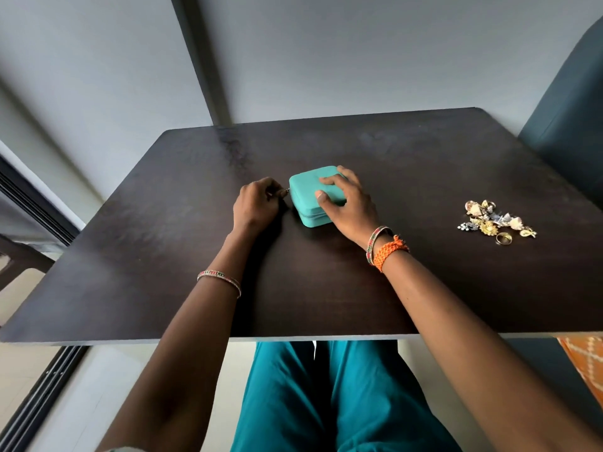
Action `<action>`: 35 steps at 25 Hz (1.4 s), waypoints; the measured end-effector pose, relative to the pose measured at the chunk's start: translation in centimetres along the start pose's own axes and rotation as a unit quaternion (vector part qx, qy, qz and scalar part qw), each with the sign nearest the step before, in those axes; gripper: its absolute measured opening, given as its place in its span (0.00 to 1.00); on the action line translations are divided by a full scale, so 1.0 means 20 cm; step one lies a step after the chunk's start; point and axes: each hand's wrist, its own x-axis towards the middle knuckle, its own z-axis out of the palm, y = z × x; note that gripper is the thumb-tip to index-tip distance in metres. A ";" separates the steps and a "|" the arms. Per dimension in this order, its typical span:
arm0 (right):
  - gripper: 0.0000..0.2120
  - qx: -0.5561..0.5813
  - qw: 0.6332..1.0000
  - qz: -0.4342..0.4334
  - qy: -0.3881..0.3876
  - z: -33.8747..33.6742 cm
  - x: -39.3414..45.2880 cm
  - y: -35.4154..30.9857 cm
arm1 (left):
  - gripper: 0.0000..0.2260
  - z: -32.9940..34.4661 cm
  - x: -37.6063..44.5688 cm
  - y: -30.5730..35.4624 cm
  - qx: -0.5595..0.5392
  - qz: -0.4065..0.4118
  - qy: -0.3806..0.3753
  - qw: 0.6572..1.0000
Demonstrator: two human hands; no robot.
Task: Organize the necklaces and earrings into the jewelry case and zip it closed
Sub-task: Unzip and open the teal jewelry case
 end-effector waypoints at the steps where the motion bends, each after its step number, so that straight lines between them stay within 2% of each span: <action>1: 0.14 0.000 1.000 -0.002 -0.006 0.00 0.00 0.00 | 0.04 0.00 0.02 0.00 -0.002 -0.004 0.001 1.000; 5: 0.13 0.029 0.999 0.009 -0.023 -0.03 0.00 0.01 | 0.08 0.02 0.10 0.05 -0.007 0.024 -0.019 0.999; 9: 0.13 0.047 0.998 0.020 -0.045 -0.04 0.01 0.00 | 0.15 0.04 0.12 0.06 -0.061 0.050 -0.015 0.997; 11: 0.16 0.045 0.996 0.029 -0.068 -0.05 0.02 -0.01 | 0.14 0.06 0.12 0.06 -0.063 0.047 -0.012 0.997; 13: 0.22 0.029 0.994 0.034 -0.098 -0.07 0.02 -0.02 | 0.21 0.09 0.09 0.07 -0.100 0.036 -0.012 0.994; 15: 0.26 -0.008 0.992 0.018 -0.128 -0.12 0.00 -0.03 | 0.32 0.10 0.03 0.06 -0.150 0.009 -0.072 0.986; 18: 0.29 -0.065 0.987 0.004 -0.149 -0.18 -0.03 -0.05 | 0.43 0.03 -0.02 0.02 -0.196 0.003 -0.253 0.947; 21: 0.30 -0.133 0.976 -0.004 -0.170 -0.23 -0.07 -0.12 | 0.54 -0.05 -0.06 0.00 -0.108 0.066 -0.348 0.929; 24: 0.30 -0.173 0.972 -0.009 -0.160 -0.23 -0.14 -0.18 | 0.56 -0.06 -0.13 0.00 -0.029 0.098 -0.307 0.946; 27: 0.29 -0.215 0.965 -0.012 -0.152 -0.22 -0.19 -0.23 | 0.50 -0.04 -0.15 -0.01 -0.040 0.096 -0.261 0.960; 31: 0.26 -0.271 0.944 -0.063 -0.176 -0.25 -0.18 -0.29 | 0.50 -0.05 -0.15 0.00 -0.058 0.086 -0.256 0.961; 35: 0.22 -0.236 0.960 -0.065 -0.139 -0.32 -0.06 -0.34 | 0.48 -0.05 -0.16 0.02 -0.072 0.086 -0.245 0.963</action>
